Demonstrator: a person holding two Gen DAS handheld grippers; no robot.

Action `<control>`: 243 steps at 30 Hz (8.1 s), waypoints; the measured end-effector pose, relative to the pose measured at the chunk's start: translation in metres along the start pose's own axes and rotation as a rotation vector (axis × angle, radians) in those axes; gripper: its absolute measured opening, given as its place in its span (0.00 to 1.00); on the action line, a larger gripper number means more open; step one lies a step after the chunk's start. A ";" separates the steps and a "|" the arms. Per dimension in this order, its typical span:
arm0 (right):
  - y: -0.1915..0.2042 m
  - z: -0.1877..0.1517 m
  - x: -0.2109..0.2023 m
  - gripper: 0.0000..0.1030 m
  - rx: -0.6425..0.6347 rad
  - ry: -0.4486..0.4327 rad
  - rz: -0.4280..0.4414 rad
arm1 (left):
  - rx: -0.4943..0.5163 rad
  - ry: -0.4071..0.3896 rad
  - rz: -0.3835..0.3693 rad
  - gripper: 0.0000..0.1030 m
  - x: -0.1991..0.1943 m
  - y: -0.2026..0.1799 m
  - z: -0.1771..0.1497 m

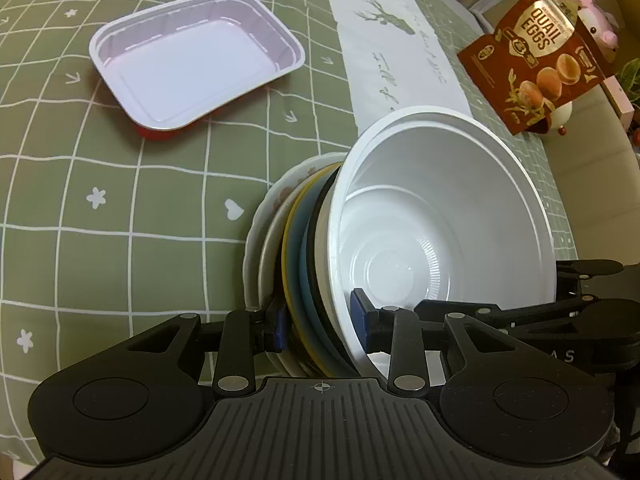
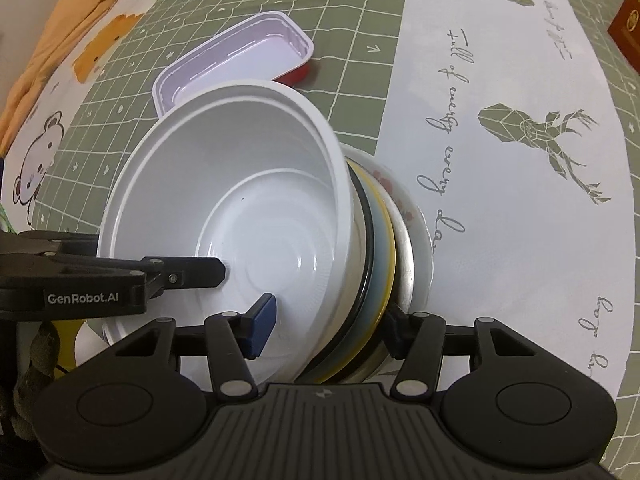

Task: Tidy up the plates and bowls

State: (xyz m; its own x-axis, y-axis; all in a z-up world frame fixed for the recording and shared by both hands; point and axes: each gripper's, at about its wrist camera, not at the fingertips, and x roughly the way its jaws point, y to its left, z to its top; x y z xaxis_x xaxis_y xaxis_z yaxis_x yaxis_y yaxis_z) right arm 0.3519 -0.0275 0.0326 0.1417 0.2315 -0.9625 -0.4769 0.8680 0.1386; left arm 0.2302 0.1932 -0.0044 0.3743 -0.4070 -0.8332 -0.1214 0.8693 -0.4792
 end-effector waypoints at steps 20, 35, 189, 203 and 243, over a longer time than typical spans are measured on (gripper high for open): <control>0.005 -0.005 -0.024 0.53 -0.081 -0.111 -0.075 | 0.061 -0.001 0.060 0.34 -0.007 -0.017 -0.002; -0.006 -0.008 -0.022 0.53 -0.012 -0.158 -0.056 | 0.132 -0.123 0.083 0.31 -0.056 -0.041 -0.001; 0.019 -0.021 -0.056 0.41 0.226 -0.248 -0.004 | 0.145 -0.383 -0.124 0.22 -0.075 -0.020 -0.020; 0.010 -0.008 -0.051 0.41 0.255 -0.260 -0.015 | 0.077 -0.416 -0.158 0.22 -0.091 0.008 -0.010; 0.000 -0.012 -0.058 0.42 0.273 -0.283 0.015 | 0.145 -0.379 -0.249 0.24 -0.087 -0.011 -0.008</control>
State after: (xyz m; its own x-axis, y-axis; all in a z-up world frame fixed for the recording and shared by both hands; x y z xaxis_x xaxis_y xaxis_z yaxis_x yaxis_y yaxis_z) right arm 0.3330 -0.0467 0.0856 0.3884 0.3241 -0.8626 -0.2382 0.9396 0.2458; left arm 0.1912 0.2166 0.0715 0.6882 -0.5003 -0.5255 0.1337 0.7993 -0.5859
